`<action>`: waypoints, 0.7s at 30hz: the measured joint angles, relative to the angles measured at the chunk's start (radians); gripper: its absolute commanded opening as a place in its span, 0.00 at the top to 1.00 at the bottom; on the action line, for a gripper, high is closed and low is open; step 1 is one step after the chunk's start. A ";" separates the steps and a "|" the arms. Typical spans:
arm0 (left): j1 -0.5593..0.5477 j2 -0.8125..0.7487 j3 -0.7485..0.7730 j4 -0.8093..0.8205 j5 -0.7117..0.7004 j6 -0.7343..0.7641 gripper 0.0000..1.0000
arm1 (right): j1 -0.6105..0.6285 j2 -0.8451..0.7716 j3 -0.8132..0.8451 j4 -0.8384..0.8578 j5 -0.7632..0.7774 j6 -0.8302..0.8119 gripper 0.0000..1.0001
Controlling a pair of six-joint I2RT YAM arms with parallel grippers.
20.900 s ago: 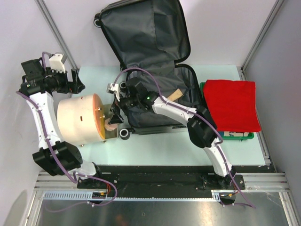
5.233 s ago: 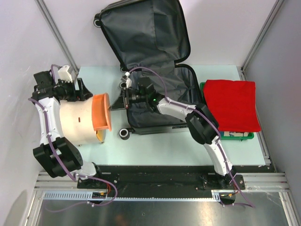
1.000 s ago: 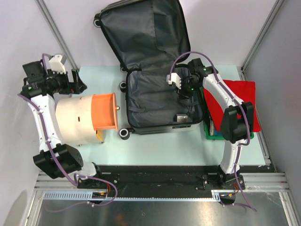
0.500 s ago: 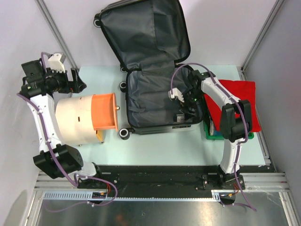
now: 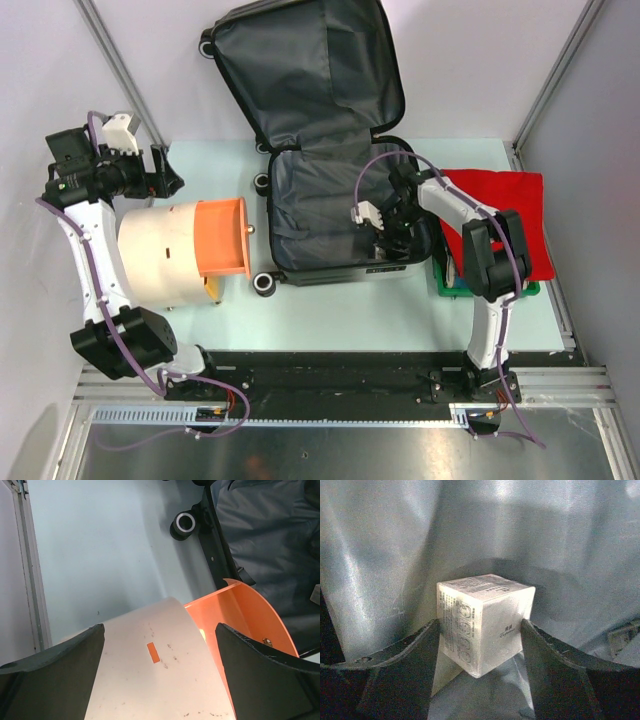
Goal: Open, take out, and arrange the luggage
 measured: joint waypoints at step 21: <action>0.000 0.011 0.080 -0.004 0.024 -0.009 0.02 | -0.056 -0.116 0.101 0.080 -0.062 0.105 0.24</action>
